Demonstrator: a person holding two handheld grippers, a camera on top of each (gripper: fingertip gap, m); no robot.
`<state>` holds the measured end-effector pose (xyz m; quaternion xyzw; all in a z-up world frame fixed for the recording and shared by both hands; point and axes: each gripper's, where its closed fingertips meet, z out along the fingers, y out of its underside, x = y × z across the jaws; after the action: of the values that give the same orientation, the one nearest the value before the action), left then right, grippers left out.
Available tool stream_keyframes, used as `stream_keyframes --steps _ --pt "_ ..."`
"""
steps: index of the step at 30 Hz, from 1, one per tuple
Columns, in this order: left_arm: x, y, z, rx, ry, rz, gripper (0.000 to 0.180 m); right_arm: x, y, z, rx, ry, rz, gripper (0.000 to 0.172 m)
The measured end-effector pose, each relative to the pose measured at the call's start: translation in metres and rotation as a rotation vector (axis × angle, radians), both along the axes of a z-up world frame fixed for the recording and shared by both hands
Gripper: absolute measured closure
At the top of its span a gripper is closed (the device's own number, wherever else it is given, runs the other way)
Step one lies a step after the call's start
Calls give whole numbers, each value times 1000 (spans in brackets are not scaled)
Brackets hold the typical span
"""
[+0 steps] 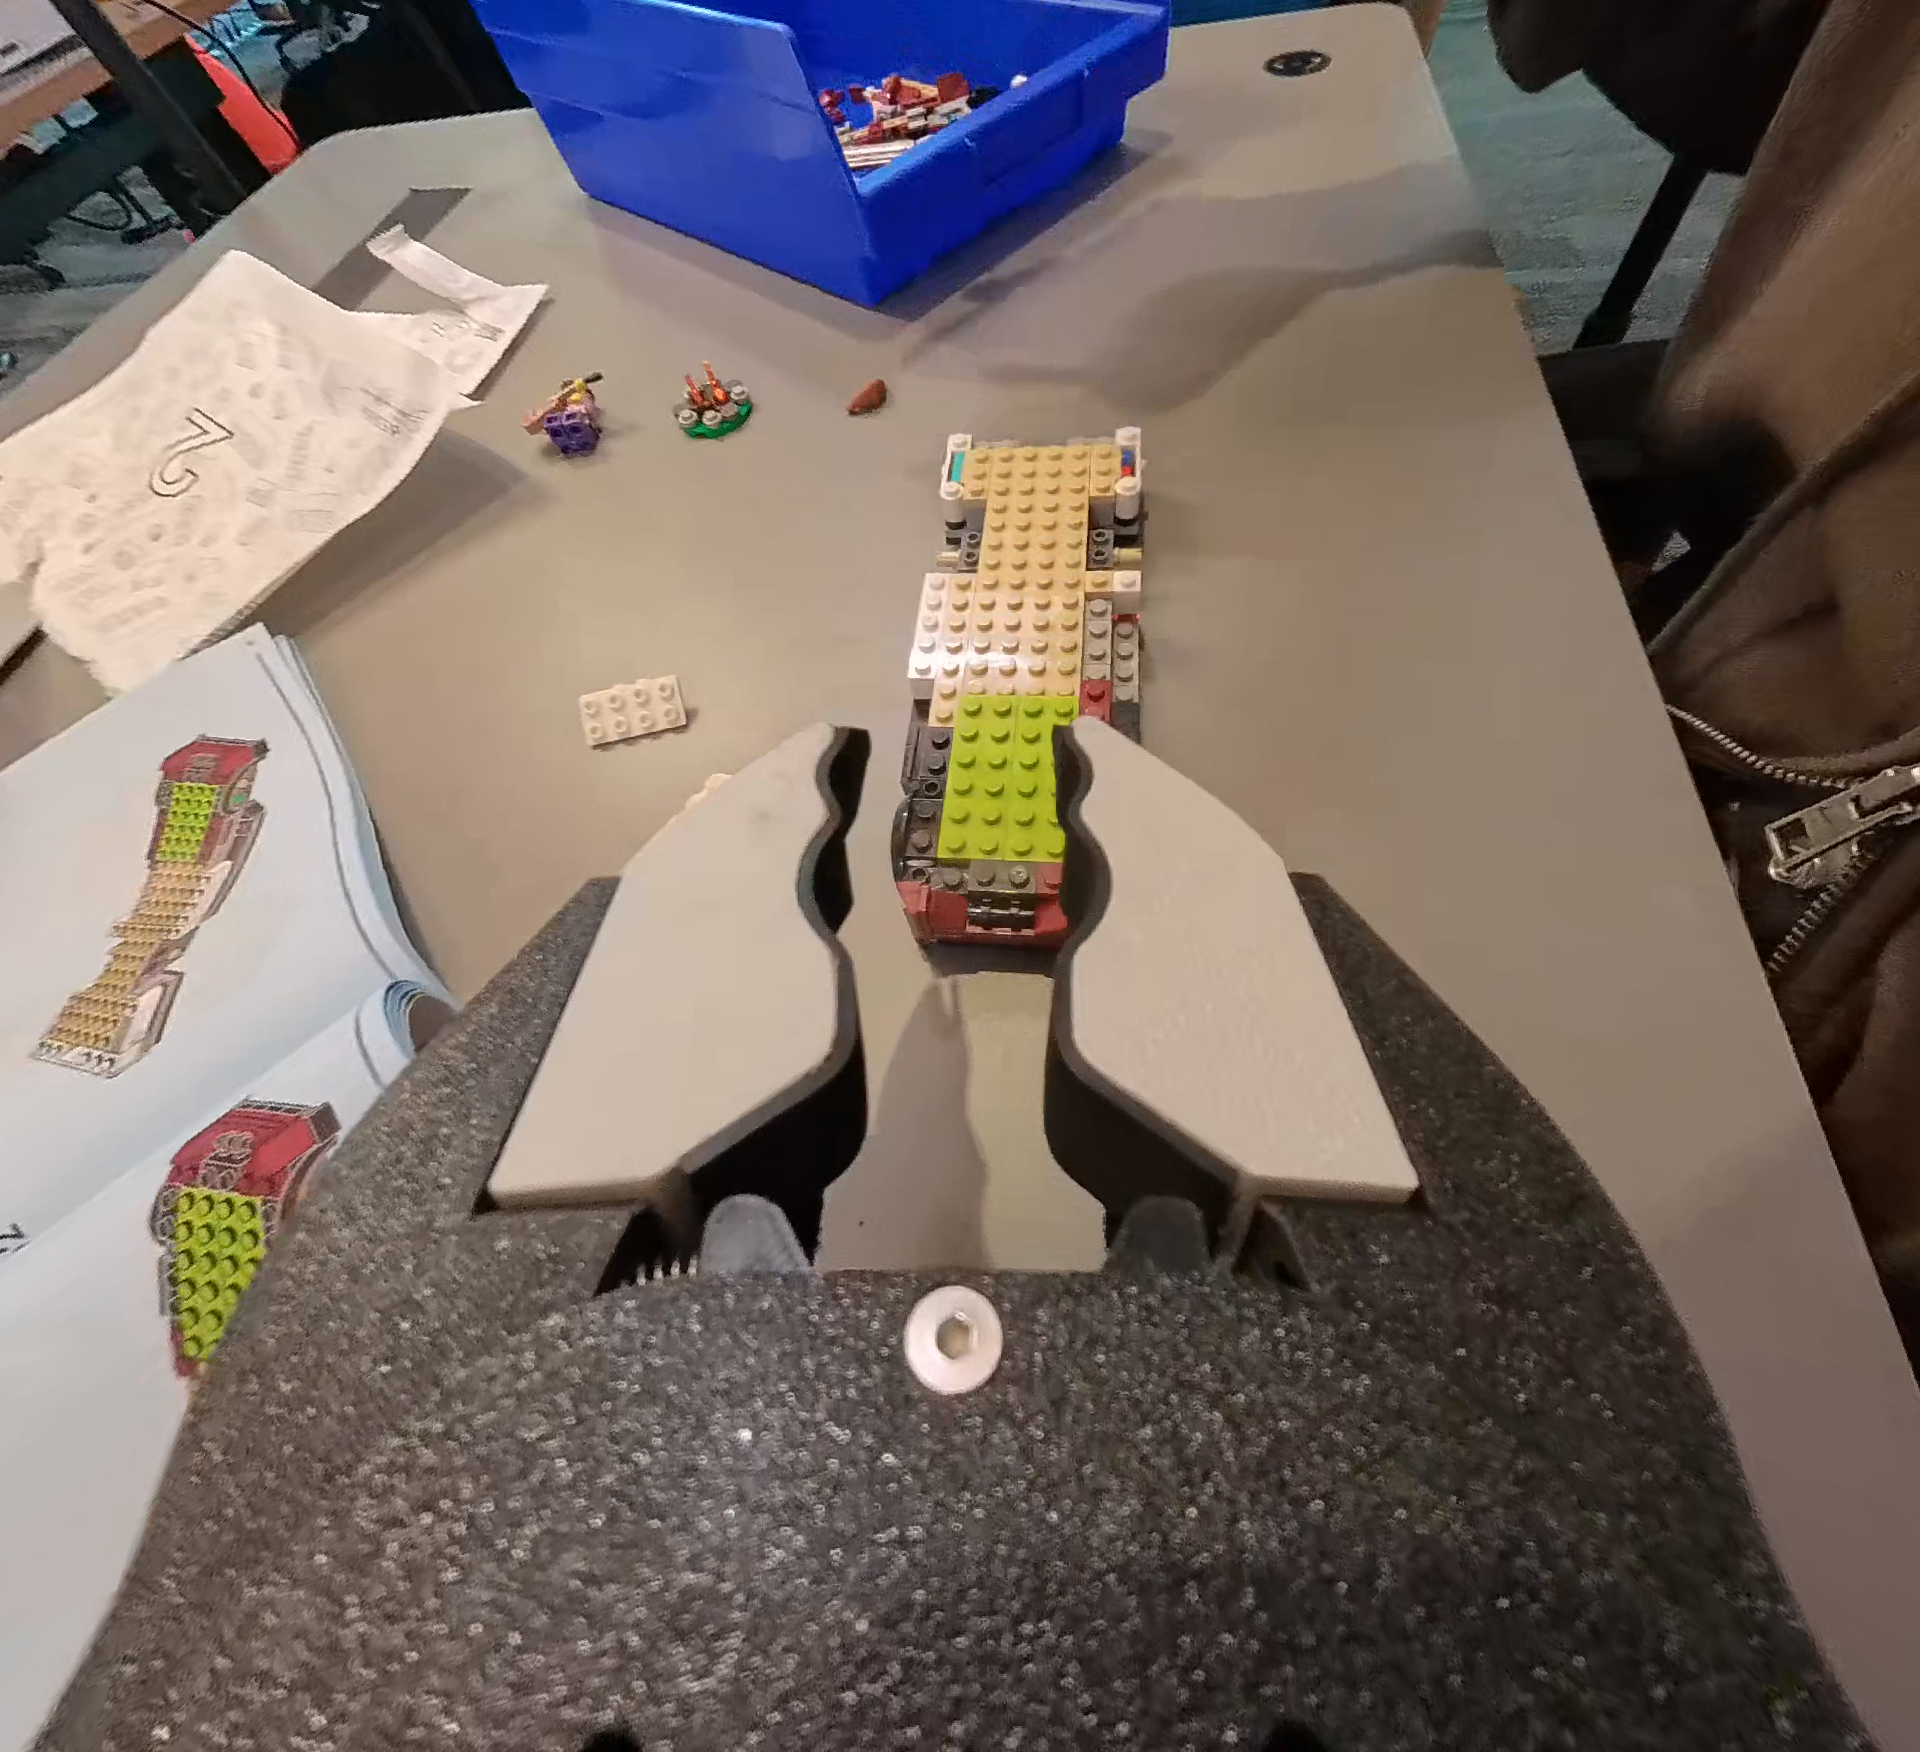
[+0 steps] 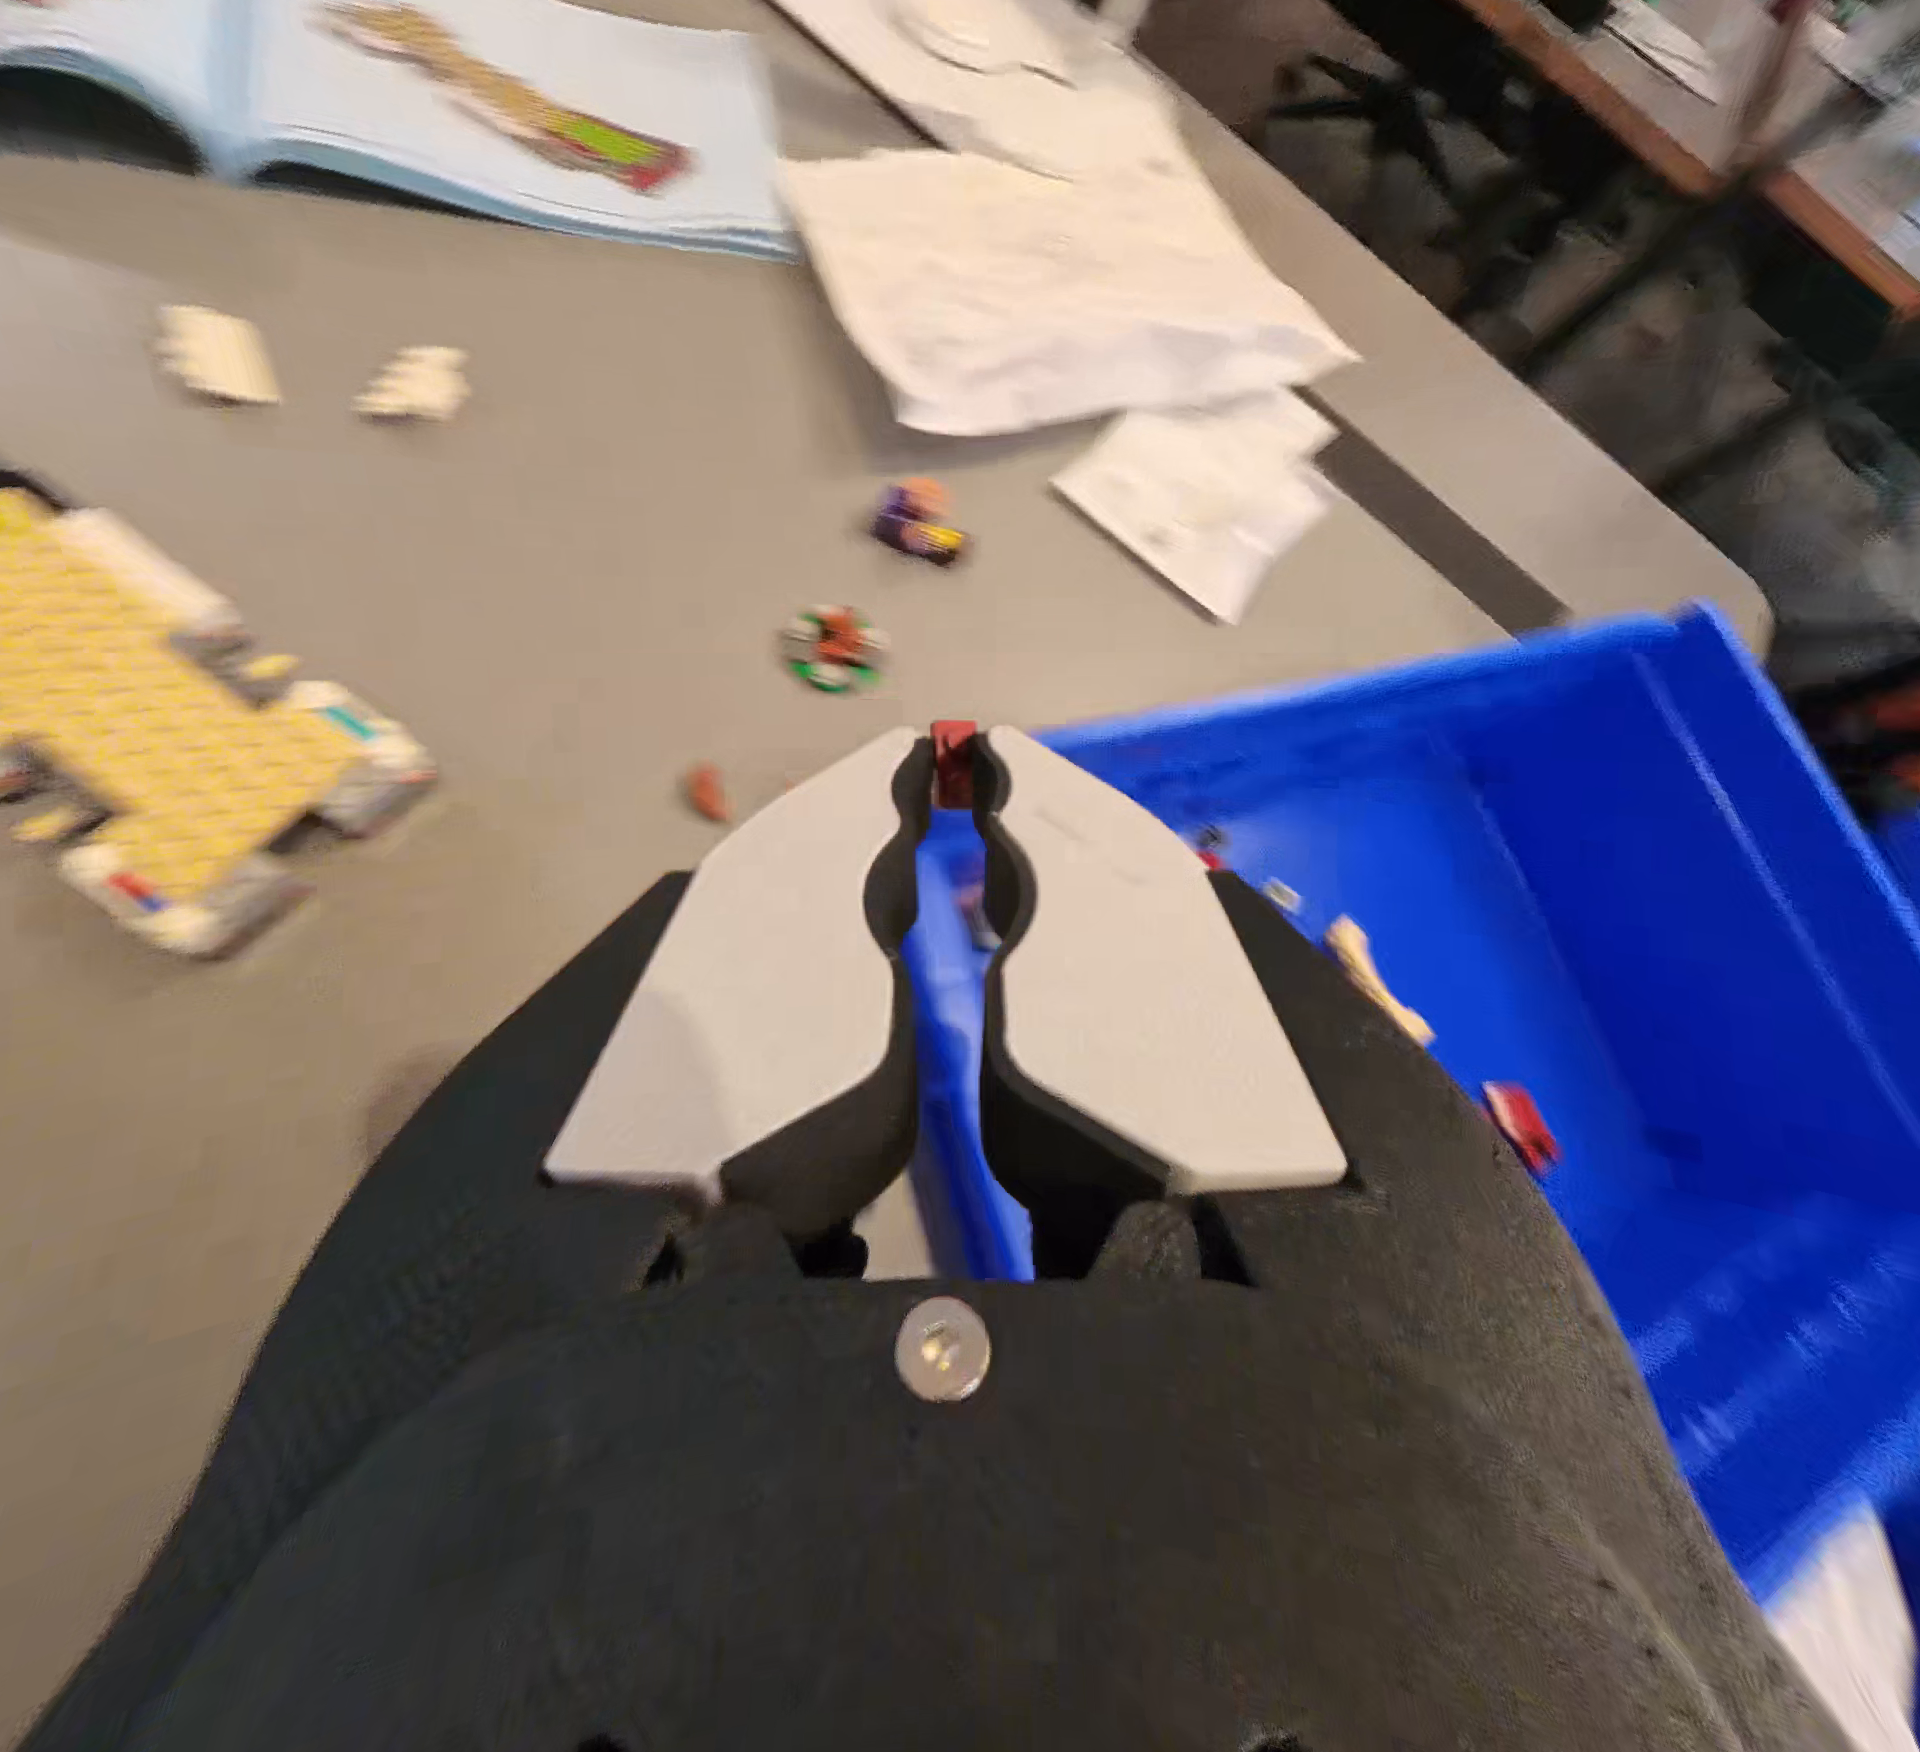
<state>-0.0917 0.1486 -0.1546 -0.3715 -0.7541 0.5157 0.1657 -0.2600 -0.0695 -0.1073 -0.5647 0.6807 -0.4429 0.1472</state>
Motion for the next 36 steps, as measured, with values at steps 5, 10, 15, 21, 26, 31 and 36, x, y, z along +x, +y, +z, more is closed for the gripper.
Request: stream_keyframes --steps 5,10,15,21,26,31,36 --pt "1 1 2 9 9 13 142 -33 -52 -16 10 70 -213 148" --pt "5 3 -17 103 1 36 132 -17 -35 -24 -2 73 -162 145" --pt "3 4 -34 173 -32 47 118 28 28 -31 55 77 76 145" --pt "4 6 -42 247 -38 68 113 71 112 -76 228 231 419 139" --pt "8 7 -47 314 -14 161 117 59 136 -96 357 318 557 131" --pt "0 18 -59 448 61 253 117 58 163 -97 420 288 630 122" --pt "6 16 -61 454 44 324 111 54 193 -96 404 298 701 124"
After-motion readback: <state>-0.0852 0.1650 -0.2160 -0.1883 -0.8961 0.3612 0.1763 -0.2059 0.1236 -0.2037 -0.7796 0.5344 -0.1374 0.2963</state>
